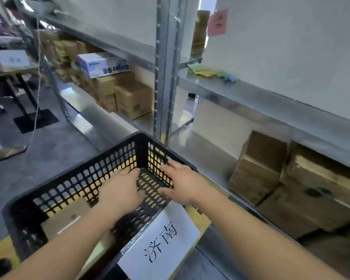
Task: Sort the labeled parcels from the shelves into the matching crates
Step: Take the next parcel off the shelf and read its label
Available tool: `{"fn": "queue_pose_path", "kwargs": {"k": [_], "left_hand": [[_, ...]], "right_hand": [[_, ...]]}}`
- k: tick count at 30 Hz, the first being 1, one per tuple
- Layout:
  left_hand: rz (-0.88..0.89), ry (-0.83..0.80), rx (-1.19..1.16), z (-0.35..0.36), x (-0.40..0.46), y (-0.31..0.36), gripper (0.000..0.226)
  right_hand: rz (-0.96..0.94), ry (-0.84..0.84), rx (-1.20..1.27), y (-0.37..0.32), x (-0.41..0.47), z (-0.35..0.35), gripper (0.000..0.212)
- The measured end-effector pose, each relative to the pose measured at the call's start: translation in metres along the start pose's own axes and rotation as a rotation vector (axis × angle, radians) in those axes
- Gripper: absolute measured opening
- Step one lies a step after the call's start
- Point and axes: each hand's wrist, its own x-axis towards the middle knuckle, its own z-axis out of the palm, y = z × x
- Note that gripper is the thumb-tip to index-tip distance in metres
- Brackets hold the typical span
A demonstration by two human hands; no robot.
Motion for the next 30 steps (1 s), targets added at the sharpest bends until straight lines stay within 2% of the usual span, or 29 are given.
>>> {"fn": "queue_pose_path", "kwargs": {"k": [3, 7, 10, 20, 26, 30], "left_hand": [[0.111, -0.018, -0.001, 0.0, 0.011, 0.039, 0.078], [0.277, 0.003, -0.054, 0.004, 0.023, 0.099, 0.075], [0.374, -0.064, -0.056, 0.01, 0.037, 0.146, 0.079], [0.462, -0.166, -0.169, 0.038, 0.087, 0.273, 0.083], [0.512, -0.215, -0.224, 0.059, 0.113, 0.301, 0.079], [0.565, -0.24, -0.247, 0.073, 0.124, 0.308, 0.074]], "right_hand": [[0.113, 0.085, 0.028, 0.026, -0.035, -0.016, 0.082], [0.28, 0.151, 0.071, 0.073, -0.075, -0.032, 0.082], [0.389, 0.209, 0.104, 0.107, -0.093, -0.042, 0.084], [0.609, 0.374, 0.281, 0.187, -0.097, -0.049, 0.086], [0.683, 0.404, 0.323, 0.195, -0.095, -0.049, 0.084], [0.732, 0.357, 0.291, 0.196, -0.09, -0.051, 0.084]]}}
